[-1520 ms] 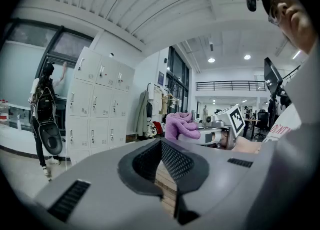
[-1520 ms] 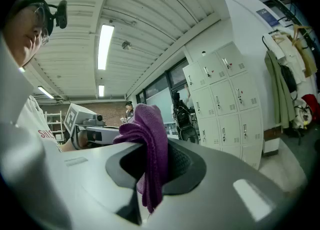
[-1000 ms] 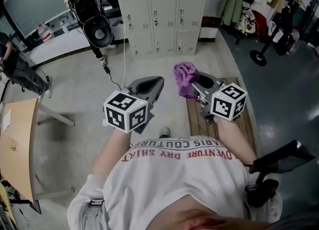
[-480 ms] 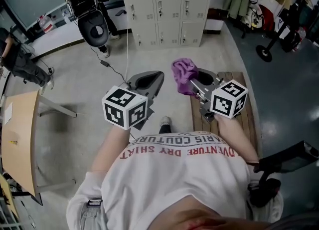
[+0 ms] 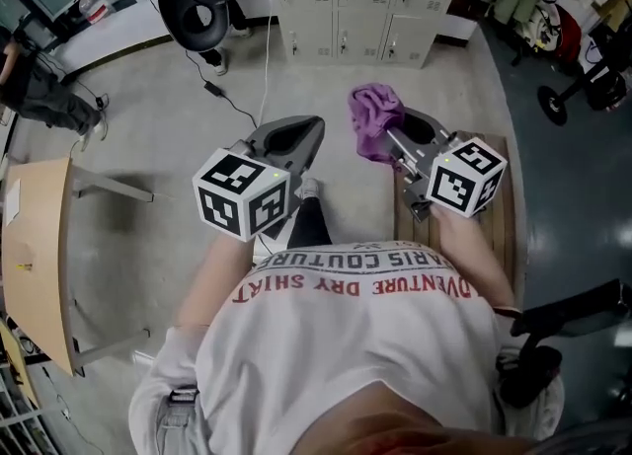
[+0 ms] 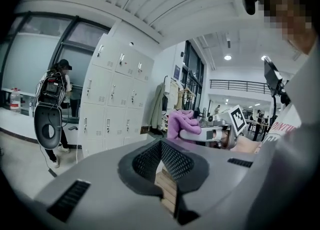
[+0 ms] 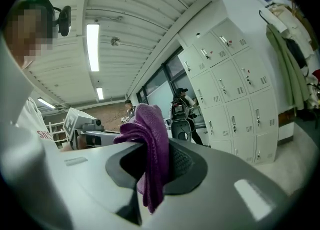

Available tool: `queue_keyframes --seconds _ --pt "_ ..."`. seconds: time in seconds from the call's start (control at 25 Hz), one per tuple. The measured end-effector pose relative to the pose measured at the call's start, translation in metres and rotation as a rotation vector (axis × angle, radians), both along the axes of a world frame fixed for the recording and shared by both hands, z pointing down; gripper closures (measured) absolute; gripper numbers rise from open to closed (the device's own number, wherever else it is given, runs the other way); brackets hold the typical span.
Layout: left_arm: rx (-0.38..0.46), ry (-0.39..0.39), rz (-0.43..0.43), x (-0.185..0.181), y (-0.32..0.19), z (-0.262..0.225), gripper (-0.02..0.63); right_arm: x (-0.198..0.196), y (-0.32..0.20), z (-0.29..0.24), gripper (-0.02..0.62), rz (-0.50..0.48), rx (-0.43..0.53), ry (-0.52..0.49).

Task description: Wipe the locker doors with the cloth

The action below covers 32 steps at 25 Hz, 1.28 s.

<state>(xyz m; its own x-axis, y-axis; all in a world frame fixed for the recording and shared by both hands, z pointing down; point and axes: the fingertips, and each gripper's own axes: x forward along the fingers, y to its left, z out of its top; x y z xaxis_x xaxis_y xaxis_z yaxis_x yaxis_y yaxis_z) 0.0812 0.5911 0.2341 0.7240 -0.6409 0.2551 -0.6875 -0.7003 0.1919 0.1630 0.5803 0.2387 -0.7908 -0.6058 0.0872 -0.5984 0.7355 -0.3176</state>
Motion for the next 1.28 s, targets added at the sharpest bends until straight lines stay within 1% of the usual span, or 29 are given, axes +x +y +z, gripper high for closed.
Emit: queue_keyframes --seconds 0.08,0.16,0.32,0.48,0.64,0.8,1.0,1.12,1.2,1.28 --pt "-0.021 -0.003 -0.009 -0.013 -0.040 0.007 0.607 -0.013 -0.040 0.007 0.546 -0.005 -0.014 -0.002" --pt "-0.041 -0.010 -0.014 -0.027 -0.092 0.013 0.606 -0.026 -0.092 0.012 0.546 0.002 -0.025 0.005" --pt "-0.070 -0.018 -0.039 -0.062 -0.220 0.015 0.607 -0.051 -0.218 0.011 0.546 0.036 -0.032 0.015" --pt "-0.044 -0.010 -0.018 -0.094 -0.343 0.003 0.607 -0.086 -0.342 -0.009 0.546 0.058 0.002 -0.014" --pt "-0.026 -0.005 -0.009 -0.125 -0.437 -0.003 0.607 -0.113 -0.432 -0.017 0.546 0.093 0.045 -0.014" --pt "-0.009 0.005 -0.010 -0.138 -0.506 -0.001 0.607 -0.121 -0.494 -0.011 0.546 0.112 0.041 -0.040" --pt "-0.048 0.007 0.025 -0.136 -0.554 0.024 0.607 -0.130 -0.544 0.006 0.546 0.089 0.019 -0.061" --pt "-0.033 0.027 0.012 -0.141 -0.596 0.027 0.606 -0.138 -0.585 0.010 0.546 0.063 0.036 -0.062" --pt "-0.024 0.021 -0.008 -0.145 -0.632 0.034 0.606 -0.141 -0.619 0.014 0.546 0.048 0.055 -0.064" --pt "-0.044 0.001 -0.026 -0.149 -0.667 0.050 0.606 -0.142 -0.657 0.025 0.546 0.035 0.046 -0.066"
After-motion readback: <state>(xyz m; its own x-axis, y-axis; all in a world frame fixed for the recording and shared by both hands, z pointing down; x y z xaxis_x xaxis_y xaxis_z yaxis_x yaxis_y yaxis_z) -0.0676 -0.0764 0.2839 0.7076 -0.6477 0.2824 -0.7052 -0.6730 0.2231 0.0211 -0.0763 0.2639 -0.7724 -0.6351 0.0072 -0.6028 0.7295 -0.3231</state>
